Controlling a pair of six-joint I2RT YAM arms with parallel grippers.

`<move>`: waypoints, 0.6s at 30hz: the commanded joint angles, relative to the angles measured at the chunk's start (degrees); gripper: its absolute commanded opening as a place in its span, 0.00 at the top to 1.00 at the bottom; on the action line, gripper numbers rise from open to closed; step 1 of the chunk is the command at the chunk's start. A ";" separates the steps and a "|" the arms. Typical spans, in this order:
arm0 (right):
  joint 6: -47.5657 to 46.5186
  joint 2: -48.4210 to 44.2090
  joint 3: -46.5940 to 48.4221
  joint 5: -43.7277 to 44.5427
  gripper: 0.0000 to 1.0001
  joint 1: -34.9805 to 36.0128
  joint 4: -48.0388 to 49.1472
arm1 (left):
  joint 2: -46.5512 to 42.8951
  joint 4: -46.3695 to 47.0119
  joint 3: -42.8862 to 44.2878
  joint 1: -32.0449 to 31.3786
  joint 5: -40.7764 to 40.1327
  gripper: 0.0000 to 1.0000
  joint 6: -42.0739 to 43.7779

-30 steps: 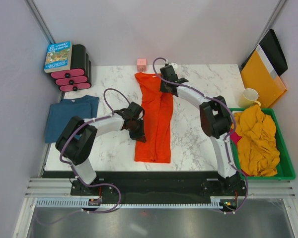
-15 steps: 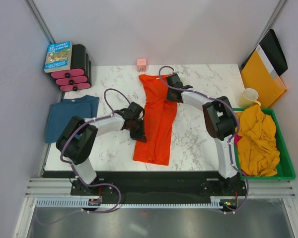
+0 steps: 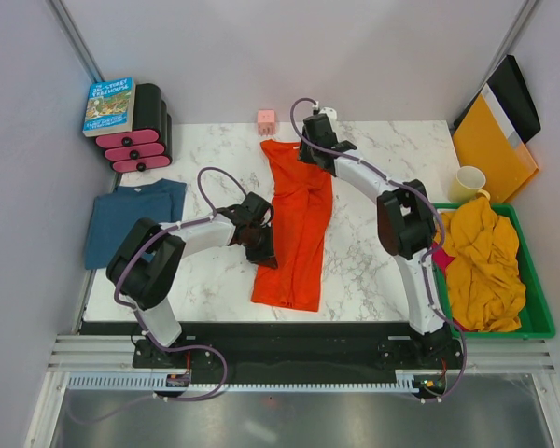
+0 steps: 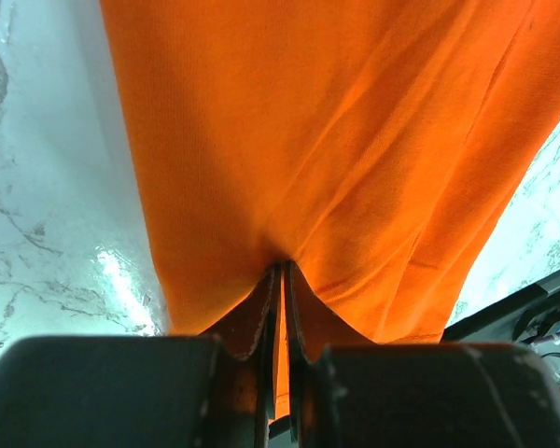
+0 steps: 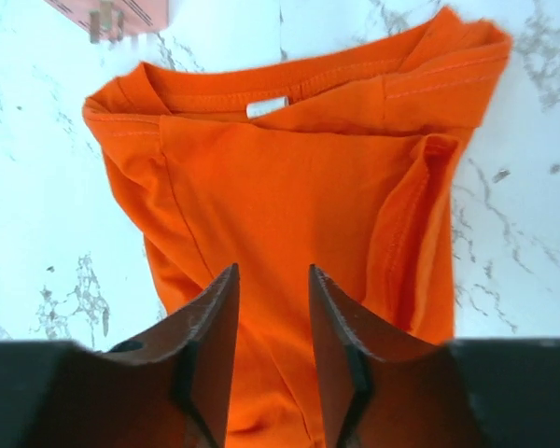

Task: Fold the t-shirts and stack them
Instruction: Grab the bottom of the folded rectangular tshirt with both arms

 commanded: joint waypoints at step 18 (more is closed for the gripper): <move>0.58 -0.30 -3.41 0.69 0.75 -1.06 -2.34 | 1.26 1.14 0.83 -0.28 0.44 0.90 -1.11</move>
